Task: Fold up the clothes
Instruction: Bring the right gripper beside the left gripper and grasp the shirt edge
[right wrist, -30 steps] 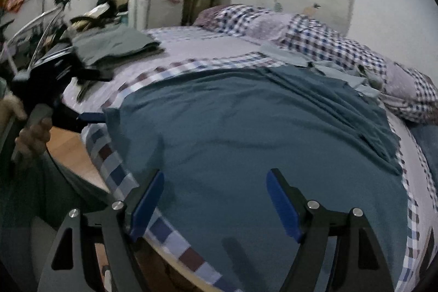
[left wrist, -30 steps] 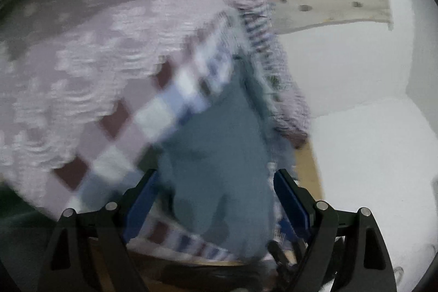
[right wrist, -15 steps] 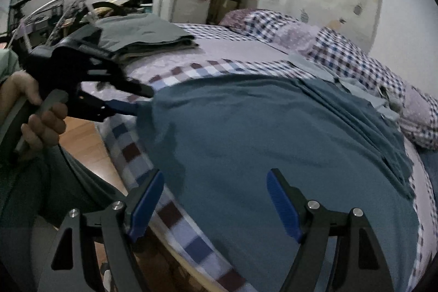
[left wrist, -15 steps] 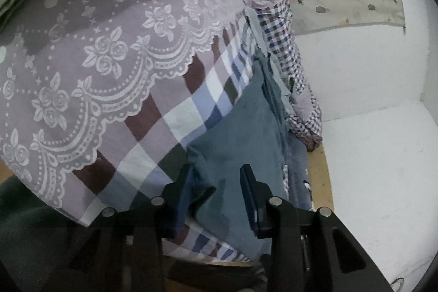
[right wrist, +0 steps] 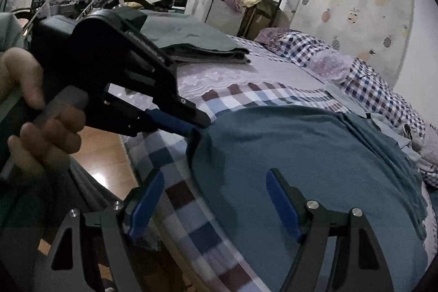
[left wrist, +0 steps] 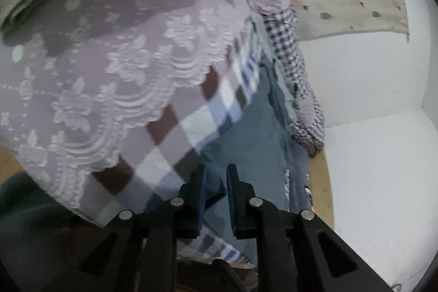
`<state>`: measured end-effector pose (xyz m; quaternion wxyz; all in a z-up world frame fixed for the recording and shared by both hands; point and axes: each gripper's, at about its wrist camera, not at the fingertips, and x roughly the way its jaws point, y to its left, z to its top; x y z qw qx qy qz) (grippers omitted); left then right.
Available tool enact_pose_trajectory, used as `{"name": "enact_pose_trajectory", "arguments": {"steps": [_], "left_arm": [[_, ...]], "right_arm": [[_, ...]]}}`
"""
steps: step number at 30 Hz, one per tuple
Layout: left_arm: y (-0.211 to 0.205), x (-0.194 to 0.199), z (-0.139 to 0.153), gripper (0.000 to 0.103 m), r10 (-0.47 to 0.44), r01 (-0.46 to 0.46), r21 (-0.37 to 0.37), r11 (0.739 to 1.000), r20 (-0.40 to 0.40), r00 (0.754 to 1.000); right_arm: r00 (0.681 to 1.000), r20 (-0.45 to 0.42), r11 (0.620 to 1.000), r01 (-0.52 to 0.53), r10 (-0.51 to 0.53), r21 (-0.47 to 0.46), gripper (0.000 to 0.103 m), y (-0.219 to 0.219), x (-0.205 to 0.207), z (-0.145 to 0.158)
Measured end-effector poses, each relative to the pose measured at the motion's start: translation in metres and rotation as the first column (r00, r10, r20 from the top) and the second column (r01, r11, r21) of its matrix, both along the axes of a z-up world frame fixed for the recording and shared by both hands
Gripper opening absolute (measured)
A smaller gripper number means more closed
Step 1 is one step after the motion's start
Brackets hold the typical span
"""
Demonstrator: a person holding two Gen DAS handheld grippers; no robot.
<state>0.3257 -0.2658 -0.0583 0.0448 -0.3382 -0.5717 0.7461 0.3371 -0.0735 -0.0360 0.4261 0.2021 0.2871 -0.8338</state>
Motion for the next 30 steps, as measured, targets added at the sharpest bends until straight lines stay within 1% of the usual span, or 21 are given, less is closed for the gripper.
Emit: {"name": "enact_pose_trajectory", "arguments": {"steps": [2,5,8,11,12,13,14,17,19,24,26,27,28,29,30], "left_arm": [[0.000,0.000,-0.002,0.019,-0.001,0.001,-0.009,1.000,0.025,1.000],[0.001,-0.002,-0.003,0.023,-0.013,0.014,-0.021,1.000,0.042,0.999],[0.005,-0.008,-0.003,0.024,-0.037,0.038,-0.034,0.999,0.041,0.998],[0.005,-0.011,-0.004,0.024,-0.053,0.053,-0.022,0.998,0.024,0.998],[0.005,-0.011,-0.004,0.023,-0.057,0.057,-0.016,0.998,0.015,0.998],[0.004,-0.012,-0.004,0.013,-0.061,0.061,-0.009,0.998,0.004,0.998],[0.004,-0.013,-0.003,0.005,-0.062,0.062,-0.001,0.998,-0.008,0.998],[0.001,-0.011,-0.001,0.004,-0.055,0.057,0.033,0.998,-0.057,0.997],[-0.002,-0.009,0.002,0.004,-0.047,0.052,0.051,0.997,-0.091,0.995],[-0.007,-0.009,0.000,0.004,-0.037,0.043,0.068,0.997,-0.096,0.995],[-0.008,-0.008,-0.001,0.004,-0.037,0.044,0.070,0.997,-0.094,0.995],[-0.009,-0.007,-0.002,0.004,-0.037,0.044,0.072,0.996,-0.094,0.995],[-0.010,-0.004,-0.003,0.004,-0.038,0.045,0.074,0.996,-0.093,0.995],[-0.011,-0.003,-0.004,0.004,-0.038,0.045,0.075,0.996,-0.092,0.995],[-0.011,-0.004,-0.004,0.004,-0.038,0.044,0.075,0.996,-0.091,0.995]], "right_arm": [[1.000,-0.013,1.000,0.003,-0.003,0.010,0.081,-0.004,0.001,-0.004],[1.000,-0.013,1.000,0.006,-0.006,0.015,0.081,-0.004,0.000,-0.006],[1.000,0.006,1.000,0.002,-0.003,0.022,0.081,-0.004,-0.004,-0.008],[1.000,0.020,0.999,-0.008,0.007,0.038,0.081,-0.007,-0.004,-0.012],[1.000,0.013,0.999,-0.010,0.009,0.049,0.081,-0.008,-0.003,-0.013],[1.000,0.007,0.998,-0.012,0.012,0.060,0.081,-0.010,-0.001,-0.015],[1.000,-0.002,0.998,-0.014,0.015,0.068,0.080,-0.011,0.000,-0.016],[0.999,-0.047,0.997,-0.022,0.025,0.072,0.080,-0.013,0.004,-0.015],[0.998,-0.057,0.997,-0.026,0.030,0.078,0.080,-0.014,0.005,-0.015],[0.997,-0.065,0.995,-0.036,0.042,0.095,0.079,-0.018,0.002,-0.016],[0.994,-0.099,0.993,-0.029,0.040,0.118,0.071,-0.023,0.002,-0.017],[0.992,-0.122,0.991,-0.019,0.035,0.131,0.057,-0.025,0.002,-0.018],[0.989,-0.146,0.990,-0.009,0.030,0.144,0.049,-0.028,0.002,-0.019],[0.986,-0.164,0.988,-0.001,0.026,0.153,0.047,-0.030,0.002,-0.020],[0.985,-0.174,0.987,0.003,0.025,0.159,0.041,-0.031,0.002,-0.020]]}}
